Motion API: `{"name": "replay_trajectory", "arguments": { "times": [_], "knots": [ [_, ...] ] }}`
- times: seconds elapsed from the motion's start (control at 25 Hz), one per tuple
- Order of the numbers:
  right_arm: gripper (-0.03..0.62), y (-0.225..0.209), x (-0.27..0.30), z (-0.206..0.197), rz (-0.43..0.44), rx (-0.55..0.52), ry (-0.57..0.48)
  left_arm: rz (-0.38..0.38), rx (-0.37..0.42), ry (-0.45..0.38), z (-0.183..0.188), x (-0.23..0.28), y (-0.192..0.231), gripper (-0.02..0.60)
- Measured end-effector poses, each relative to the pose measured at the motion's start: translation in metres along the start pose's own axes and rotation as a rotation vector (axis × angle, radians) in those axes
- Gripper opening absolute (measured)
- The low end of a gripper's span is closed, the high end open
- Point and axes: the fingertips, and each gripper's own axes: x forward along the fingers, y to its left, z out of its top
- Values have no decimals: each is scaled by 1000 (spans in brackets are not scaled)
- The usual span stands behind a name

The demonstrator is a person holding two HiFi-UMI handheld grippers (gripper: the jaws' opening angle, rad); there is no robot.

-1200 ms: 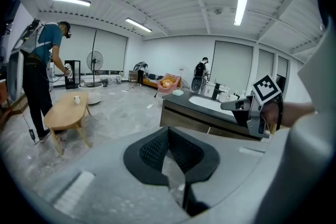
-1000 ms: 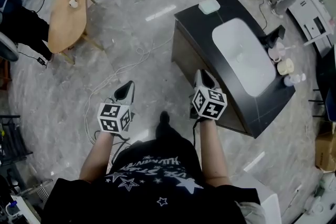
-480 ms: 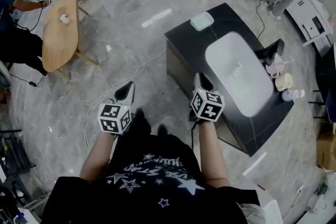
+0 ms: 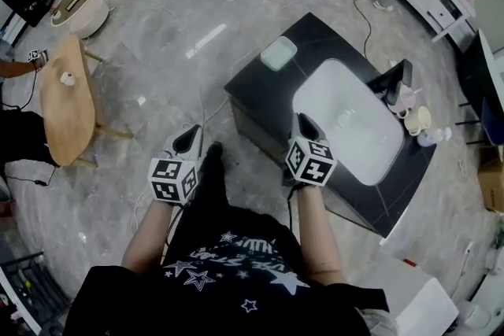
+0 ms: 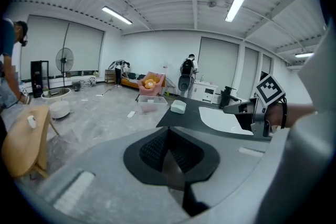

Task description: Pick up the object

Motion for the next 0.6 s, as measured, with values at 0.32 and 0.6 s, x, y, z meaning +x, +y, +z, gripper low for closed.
{"name": "replay_trajectory", "arguments": {
  "times": [0.32,0.6],
  "knots": [
    [49,-9,64,33,-164,89,-18,-206,90,51,49,107,32,9],
    [51,-8,114,51,-272,166,-5,-323,141,100,82,174,59,9]
  ]
}}
